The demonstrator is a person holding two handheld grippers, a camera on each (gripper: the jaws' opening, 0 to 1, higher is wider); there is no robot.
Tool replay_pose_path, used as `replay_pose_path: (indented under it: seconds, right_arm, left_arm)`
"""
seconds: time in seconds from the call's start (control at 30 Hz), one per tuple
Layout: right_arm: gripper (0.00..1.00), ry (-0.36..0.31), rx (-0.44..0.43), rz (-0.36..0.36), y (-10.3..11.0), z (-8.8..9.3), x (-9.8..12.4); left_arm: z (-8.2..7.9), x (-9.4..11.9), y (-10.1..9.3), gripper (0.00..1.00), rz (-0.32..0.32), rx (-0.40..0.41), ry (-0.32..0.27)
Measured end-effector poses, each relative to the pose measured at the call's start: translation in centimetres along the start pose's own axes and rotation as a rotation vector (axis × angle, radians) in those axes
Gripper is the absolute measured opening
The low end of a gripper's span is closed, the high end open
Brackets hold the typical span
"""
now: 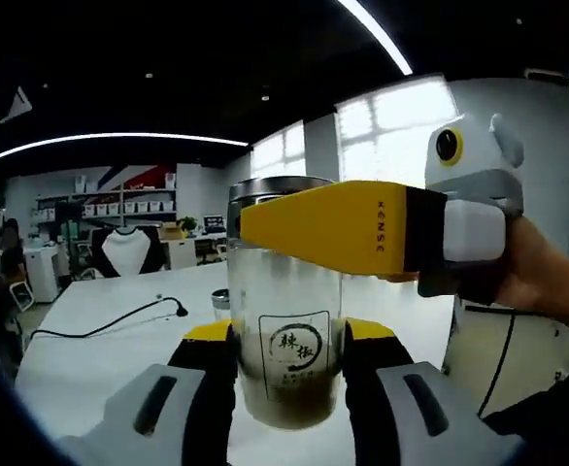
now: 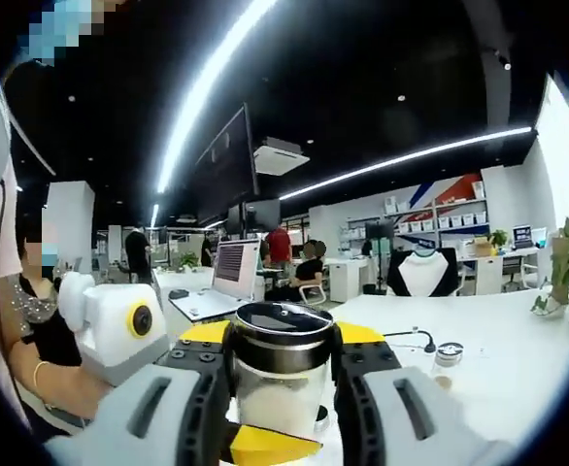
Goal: Rotate the seasoning bottle until the label or dispensing opening points toward the visible target arrow and the bottle remains upright within the marked orientation range
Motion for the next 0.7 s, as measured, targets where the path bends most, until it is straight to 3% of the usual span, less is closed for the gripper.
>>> replay_pose_path:
  seconds: [0.13,0.3,0.5,0.7]
  right_arm:
    - [0.36,0.004,-0.057,0.051,-0.1,0.7,-0.3]
    - [0.37,0.012,-0.045,0.123,-0.2,0.9,-0.7]
    - [0.39,0.036,0.016,0.238,-0.2,1.1,-0.7]
    - [0.38,0.024,-0.079,0.269,-0.6,1.9,-0.4]
  left_arm:
    - [0.4,-0.2,-0.1,0.44,-0.063,0.001,0.002]
    - [0.3,-0.6,-0.1,0.44,-0.148,-0.049,-0.010]
    - [0.5,-1.1,-0.7,0.44,-0.177,-0.023,-0.016]
    - [1.2,-1.1,-0.7,0.44,-0.196,-0.088,0.024]
Point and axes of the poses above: the point that each gripper's makers call its tool centre point, and the gripper's own axes: x roughly backward along the fingers, y roughly to its left, z roughly out of its underside, the point moved 6 cm from there along x, roughly backward along the fingers, and after that the axes turned 12 degrees about -z, right-handed, at the moved point
